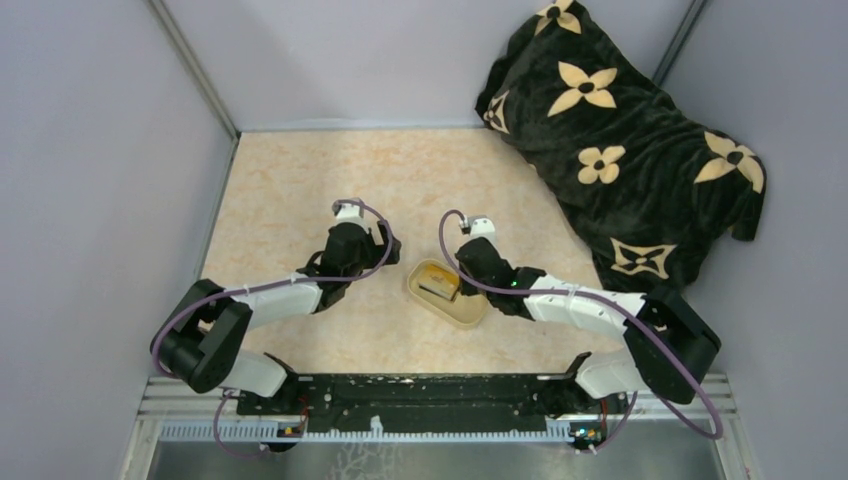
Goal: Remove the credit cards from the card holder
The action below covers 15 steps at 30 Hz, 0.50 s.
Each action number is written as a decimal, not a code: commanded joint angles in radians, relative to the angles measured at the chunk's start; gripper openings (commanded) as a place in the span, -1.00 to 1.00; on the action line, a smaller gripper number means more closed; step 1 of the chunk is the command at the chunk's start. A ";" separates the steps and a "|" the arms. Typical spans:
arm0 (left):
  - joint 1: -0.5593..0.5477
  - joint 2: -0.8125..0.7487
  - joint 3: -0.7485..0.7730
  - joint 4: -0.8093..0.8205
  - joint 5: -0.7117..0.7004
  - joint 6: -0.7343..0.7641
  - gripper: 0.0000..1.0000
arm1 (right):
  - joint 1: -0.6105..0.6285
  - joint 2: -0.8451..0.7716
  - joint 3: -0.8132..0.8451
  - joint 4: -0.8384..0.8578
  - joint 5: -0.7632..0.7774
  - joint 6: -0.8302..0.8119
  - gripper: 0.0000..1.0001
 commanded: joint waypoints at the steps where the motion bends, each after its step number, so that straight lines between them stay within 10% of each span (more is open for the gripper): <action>1: -0.007 -0.003 0.023 -0.010 -0.022 0.009 0.99 | 0.009 0.028 -0.009 0.010 -0.009 0.035 -1.00; 15: -0.006 0.000 0.027 -0.031 -0.031 0.008 0.98 | -0.009 0.181 0.120 -0.015 0.092 0.038 -1.00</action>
